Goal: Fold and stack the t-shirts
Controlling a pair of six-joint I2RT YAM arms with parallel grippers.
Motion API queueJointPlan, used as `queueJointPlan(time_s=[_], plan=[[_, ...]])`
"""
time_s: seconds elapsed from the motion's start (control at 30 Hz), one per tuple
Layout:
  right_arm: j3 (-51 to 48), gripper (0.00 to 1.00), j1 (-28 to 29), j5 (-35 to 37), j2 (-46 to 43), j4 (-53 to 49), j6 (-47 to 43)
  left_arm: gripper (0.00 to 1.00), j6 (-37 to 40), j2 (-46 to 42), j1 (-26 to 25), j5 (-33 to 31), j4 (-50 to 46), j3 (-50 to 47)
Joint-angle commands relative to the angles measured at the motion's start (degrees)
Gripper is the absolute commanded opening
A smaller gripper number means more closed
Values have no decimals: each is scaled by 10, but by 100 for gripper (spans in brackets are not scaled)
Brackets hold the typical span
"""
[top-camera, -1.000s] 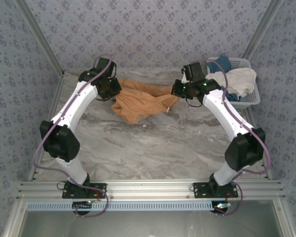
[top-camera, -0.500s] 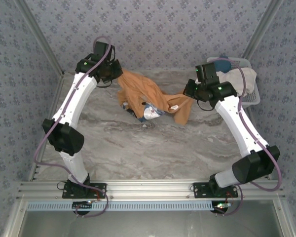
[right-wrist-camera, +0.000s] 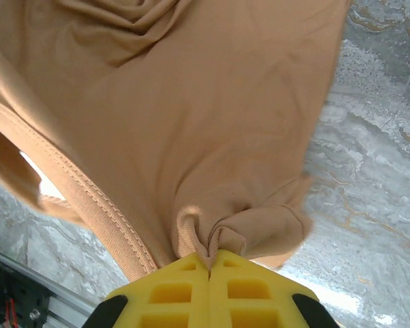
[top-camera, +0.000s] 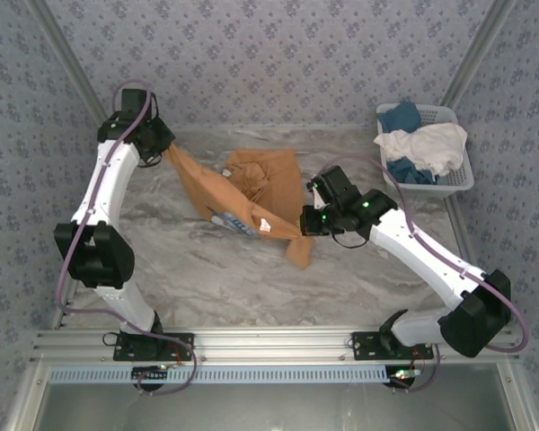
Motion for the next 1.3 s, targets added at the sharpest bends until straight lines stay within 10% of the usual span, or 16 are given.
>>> queueJointPlan(time_s=[0.0, 0.5, 0.73, 1.03, 1.13, 1.27], plan=[[24, 0, -48, -31, 15, 38, 20, 0, -34, 17, -3, 76, 55, 28], [244, 0, -247, -3, -42, 154, 46, 0, -256, 390, -48, 238, 169, 734], [250, 0, -215, -79, -85, 207, 46, 0, -255, 360, -38, 225, 186, 734], [73, 0, 57, -250, 66, 265, 9, 0, -58, 310, 11, 110, -61, 553], [128, 27, 102, -330, 190, 229, -16, 37, -30, 324, 29, 95, -116, 527], [183, 52, 110, -334, 236, 174, -42, 62, 19, 316, 30, 39, -204, 520]])
